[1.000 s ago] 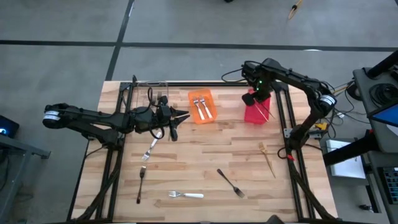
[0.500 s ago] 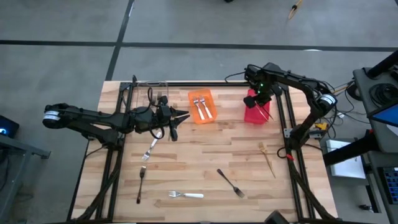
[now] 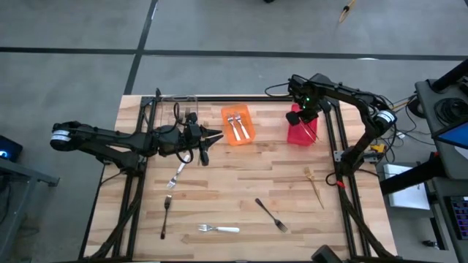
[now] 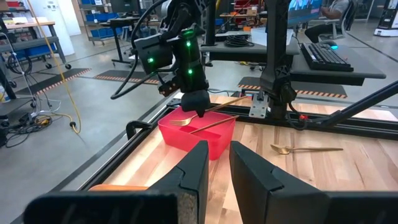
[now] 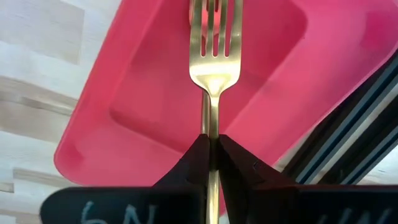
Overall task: Sort silverware by color (type)
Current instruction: Put the top center gold fork into the red bin
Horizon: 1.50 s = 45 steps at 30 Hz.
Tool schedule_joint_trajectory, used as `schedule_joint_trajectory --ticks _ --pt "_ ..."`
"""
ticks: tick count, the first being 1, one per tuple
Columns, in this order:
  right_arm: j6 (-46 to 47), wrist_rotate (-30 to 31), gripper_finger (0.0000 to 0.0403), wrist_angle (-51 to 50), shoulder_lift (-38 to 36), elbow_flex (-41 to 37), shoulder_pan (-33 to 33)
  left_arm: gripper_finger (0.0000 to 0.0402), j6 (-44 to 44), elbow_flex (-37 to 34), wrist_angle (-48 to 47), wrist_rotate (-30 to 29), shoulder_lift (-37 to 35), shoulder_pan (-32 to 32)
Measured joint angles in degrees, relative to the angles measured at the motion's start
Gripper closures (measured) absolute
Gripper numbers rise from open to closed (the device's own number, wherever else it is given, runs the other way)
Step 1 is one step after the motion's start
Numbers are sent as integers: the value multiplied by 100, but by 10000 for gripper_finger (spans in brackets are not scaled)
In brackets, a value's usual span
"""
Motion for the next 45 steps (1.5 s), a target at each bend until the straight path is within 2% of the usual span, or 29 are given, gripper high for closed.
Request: schedule_joint_trajectory --ticks 21,45 --pt "-17 -1 390 991 7 -699 -2 353 0 0 2 0 0 0" --pt "2 1 390 1446 7 -718 -2 353 0 0 2 0 0 0"
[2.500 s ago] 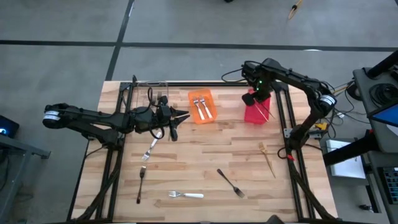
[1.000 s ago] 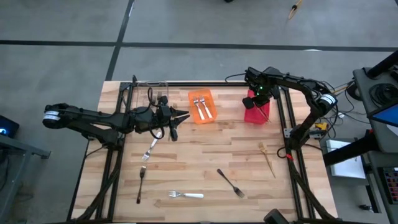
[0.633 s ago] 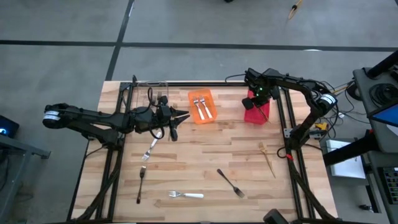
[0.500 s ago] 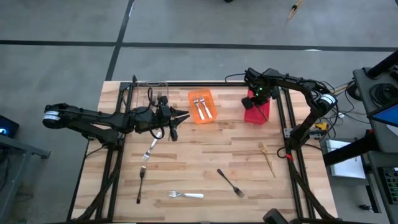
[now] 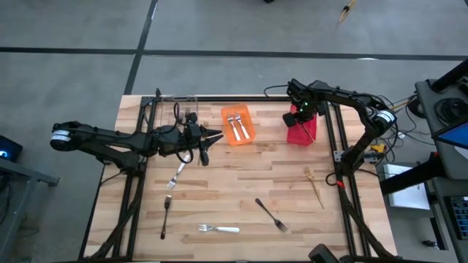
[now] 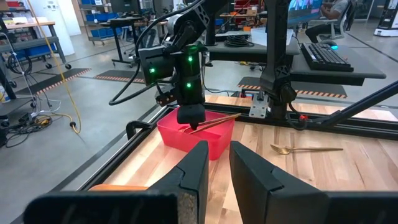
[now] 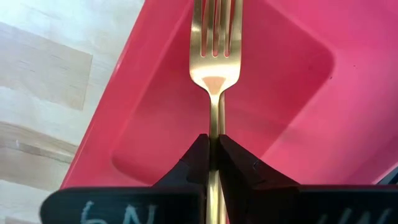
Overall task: Sort silverware by color (type)
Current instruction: Put the top center gold fork into the red bin
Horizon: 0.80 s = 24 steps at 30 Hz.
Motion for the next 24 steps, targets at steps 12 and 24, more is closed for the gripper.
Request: schedule_joint_trajectory --ticks 12,24 --pt "-24 7 390 -1 0 0 0 353 0 0 0 -1 0 0" --pt "-24 17 374 -2 0 0 0 353 0 0 0 -2 0 0"
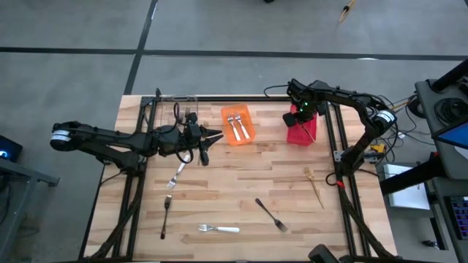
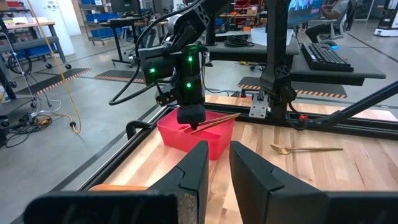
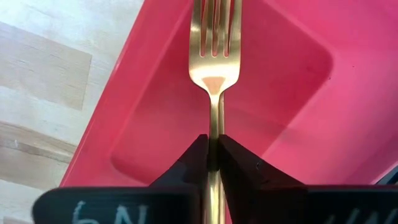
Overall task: Sort silverware by color (type)
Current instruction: Put the top center gold fork into the red bin, then put the bottom white fork into the orange bin
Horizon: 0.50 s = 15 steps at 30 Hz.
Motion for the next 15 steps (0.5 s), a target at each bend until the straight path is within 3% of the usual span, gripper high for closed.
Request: schedule_joint_trajectory --ticks 8,15 --pt "9 0 318 -7 0 0 0 353 0 0 -2 1 0 0" --pt "-37 0 297 -107 -9 39 2 353 -1 0 0 0 0 0"
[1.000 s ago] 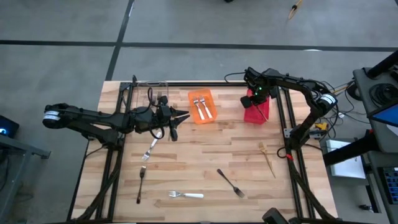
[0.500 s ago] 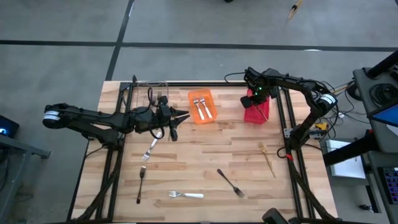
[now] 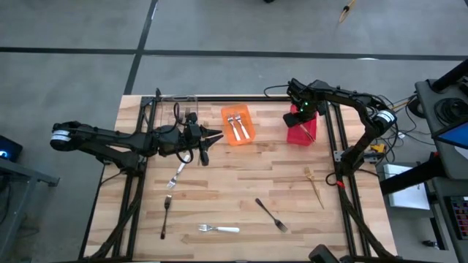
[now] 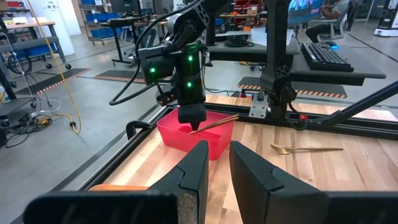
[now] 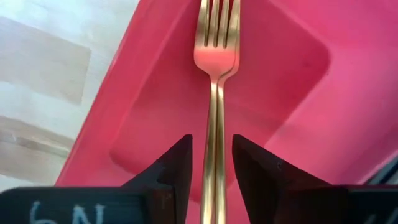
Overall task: Sort silverware by color (type)
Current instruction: Put the bottom white fork into the orange bin
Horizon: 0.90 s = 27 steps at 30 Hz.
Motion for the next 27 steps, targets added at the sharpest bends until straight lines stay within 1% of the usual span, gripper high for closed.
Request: schedule_joint_trajectory --ticks 7,13,15,20,25,27 --pt "-125 49 307 -393 -94 341 67 353 -1 0 -2 1 0 0" --pt "-229 63 321 -376 -592 352 408 353 -1 0 -2 -1 1 0" --pt "-232 152 325 -314 -844 317 633 353 -44 0 -2 -1 1 0" --pt "-241 776 332 274 -1547 72 1422 353 -351 0 0 0 2 0" --pt "-242 851 335 1013 -2317 -383 2299 353 -1029 1 -33 2 2 -2" --pt "-246 856 333 1326 -2611 -598 2644 353 -1326 4 -211 92 2 -25"
